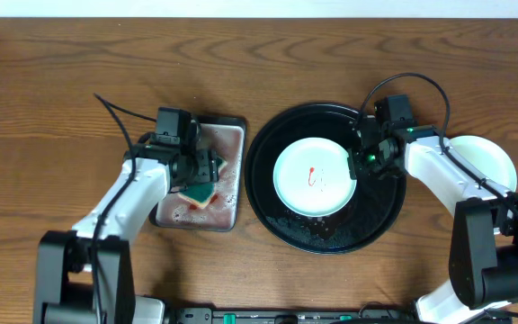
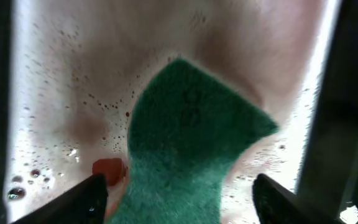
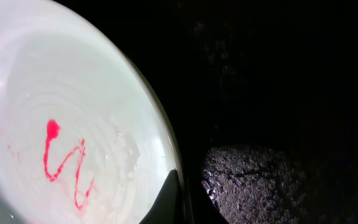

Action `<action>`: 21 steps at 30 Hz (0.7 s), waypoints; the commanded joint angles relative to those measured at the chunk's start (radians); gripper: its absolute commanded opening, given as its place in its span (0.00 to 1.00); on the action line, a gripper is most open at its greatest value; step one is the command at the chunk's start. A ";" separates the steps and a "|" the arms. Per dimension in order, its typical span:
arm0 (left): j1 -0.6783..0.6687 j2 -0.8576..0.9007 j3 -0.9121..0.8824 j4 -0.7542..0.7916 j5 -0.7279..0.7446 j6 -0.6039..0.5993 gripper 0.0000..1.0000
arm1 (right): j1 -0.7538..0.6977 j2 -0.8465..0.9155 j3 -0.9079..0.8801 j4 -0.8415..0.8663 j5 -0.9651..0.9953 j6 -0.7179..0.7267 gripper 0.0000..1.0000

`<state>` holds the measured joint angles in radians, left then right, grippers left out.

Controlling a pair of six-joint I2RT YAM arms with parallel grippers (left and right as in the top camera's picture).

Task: Clean dirty plates on tray and stack at the side
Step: 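Rub the sponge in the soapy pan with the left gripper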

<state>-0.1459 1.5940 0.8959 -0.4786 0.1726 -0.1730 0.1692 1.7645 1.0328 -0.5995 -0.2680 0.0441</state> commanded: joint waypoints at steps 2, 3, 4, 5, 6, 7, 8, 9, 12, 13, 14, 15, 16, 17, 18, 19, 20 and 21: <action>0.002 0.069 -0.010 -0.002 -0.016 0.039 0.70 | 0.014 0.006 -0.003 0.006 0.002 0.000 0.01; 0.002 0.083 -0.010 -0.002 -0.016 0.039 0.66 | 0.014 0.006 -0.003 0.006 0.002 0.000 0.01; 0.002 0.095 -0.010 -0.002 -0.016 0.039 0.55 | 0.014 0.006 -0.003 0.006 0.002 0.000 0.01; 0.002 0.104 -0.010 -0.002 -0.016 0.039 0.44 | 0.014 0.006 -0.003 0.006 0.002 0.000 0.01; 0.002 0.112 -0.010 -0.004 -0.016 0.039 0.28 | 0.014 0.006 -0.003 0.006 0.002 0.000 0.01; 0.002 0.113 -0.010 -0.006 -0.016 0.038 0.13 | 0.014 0.006 -0.003 0.007 0.002 0.000 0.01; 0.002 0.113 -0.010 -0.011 -0.016 0.037 0.08 | 0.014 0.006 -0.003 0.009 0.002 0.000 0.01; 0.002 0.109 -0.009 -0.013 -0.016 0.034 0.07 | 0.014 0.006 -0.003 0.010 0.002 0.000 0.01; 0.002 0.085 -0.008 -0.026 -0.016 0.017 0.08 | 0.014 0.006 -0.003 0.013 0.002 0.000 0.01; 0.002 0.071 -0.007 -0.034 -0.016 0.006 0.07 | 0.014 0.006 -0.003 0.013 0.002 0.000 0.01; 0.002 0.058 -0.007 -0.040 -0.016 -0.005 0.07 | 0.014 0.006 -0.003 0.013 0.002 0.000 0.01; 0.002 0.042 -0.007 -0.045 -0.016 -0.019 0.07 | 0.014 0.006 -0.003 0.012 0.002 -0.001 0.01; 0.002 0.028 -0.008 -0.052 -0.016 -0.035 0.07 | 0.014 0.006 -0.003 0.012 0.002 -0.001 0.01; 0.002 0.017 -0.008 -0.059 -0.016 -0.052 0.22 | 0.014 0.006 -0.003 0.012 0.002 -0.004 0.01; 0.002 0.008 -0.008 -0.064 -0.016 -0.072 0.50 | 0.014 0.006 -0.003 0.012 0.003 -0.009 0.01; 0.002 0.004 -0.008 -0.070 -0.016 -0.089 0.63 | 0.014 0.006 -0.003 0.013 0.002 -0.009 0.01; 0.002 0.002 -0.008 -0.075 -0.016 -0.112 0.68 | 0.014 0.006 -0.003 0.013 0.002 -0.008 0.01; 0.002 0.002 -0.008 -0.079 -0.016 -0.127 0.72 | 0.014 0.006 -0.003 0.013 0.002 -0.008 0.01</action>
<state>-0.1467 1.6180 0.8959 -0.5465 0.1753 -0.2256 0.1696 1.7645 1.0328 -0.5896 -0.2680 0.0433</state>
